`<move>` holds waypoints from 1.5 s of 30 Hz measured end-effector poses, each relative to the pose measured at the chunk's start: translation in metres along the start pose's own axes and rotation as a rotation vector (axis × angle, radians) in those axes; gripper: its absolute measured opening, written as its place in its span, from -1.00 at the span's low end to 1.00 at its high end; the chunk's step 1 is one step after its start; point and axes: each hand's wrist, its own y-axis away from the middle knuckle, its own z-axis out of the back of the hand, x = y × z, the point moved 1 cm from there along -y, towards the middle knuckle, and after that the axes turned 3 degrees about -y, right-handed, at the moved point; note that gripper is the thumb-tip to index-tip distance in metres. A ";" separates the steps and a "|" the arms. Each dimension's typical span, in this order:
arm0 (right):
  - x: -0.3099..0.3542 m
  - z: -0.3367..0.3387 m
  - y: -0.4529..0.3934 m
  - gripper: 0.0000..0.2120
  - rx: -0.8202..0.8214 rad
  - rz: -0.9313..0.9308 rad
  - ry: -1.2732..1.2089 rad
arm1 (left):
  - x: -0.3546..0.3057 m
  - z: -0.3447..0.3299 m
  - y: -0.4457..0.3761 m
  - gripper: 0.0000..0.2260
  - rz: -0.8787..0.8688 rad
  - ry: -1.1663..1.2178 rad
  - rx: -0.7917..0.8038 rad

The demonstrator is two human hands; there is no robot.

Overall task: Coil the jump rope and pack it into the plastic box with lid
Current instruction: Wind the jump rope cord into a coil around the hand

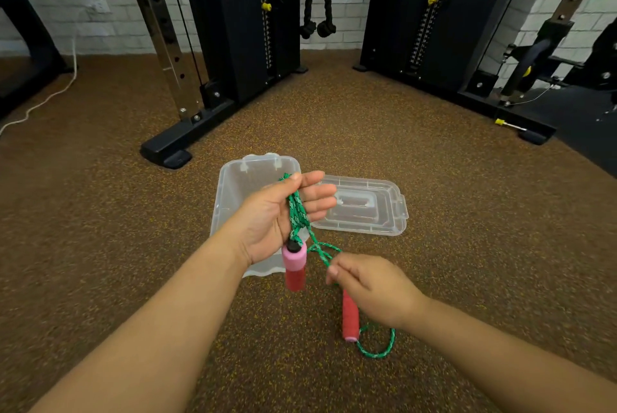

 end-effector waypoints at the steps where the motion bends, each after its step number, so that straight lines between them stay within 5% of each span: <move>1: 0.009 0.001 0.002 -0.71 0.002 0.065 0.054 | 0.001 0.000 -0.001 -0.72 -0.013 -0.010 -0.017; 10: 0.061 0.040 -0.004 -0.75 -0.176 0.312 -0.094 | 0.007 -0.001 0.000 -0.65 0.038 -0.268 -0.026; 19: 0.036 0.079 -0.027 -0.87 -0.333 0.287 -0.071 | 0.009 -0.004 0.005 -0.02 0.336 -0.440 0.280; 22: 0.026 0.076 -0.031 -0.88 -0.329 0.255 -0.102 | 0.010 -0.004 0.007 -0.12 0.384 -0.419 0.384; 28: 0.010 0.051 -0.038 -0.81 -0.241 0.126 -0.343 | 0.011 -0.008 0.013 -0.67 0.325 -0.343 0.441; 37: -0.001 0.017 -0.033 -0.77 -0.136 -0.010 -0.494 | 0.011 -0.005 0.009 -0.69 0.188 -0.320 0.263; 45: 0.018 0.001 -0.010 -0.74 -0.030 0.087 -0.003 | 0.010 -0.004 -0.004 -0.64 -0.009 -0.106 -0.029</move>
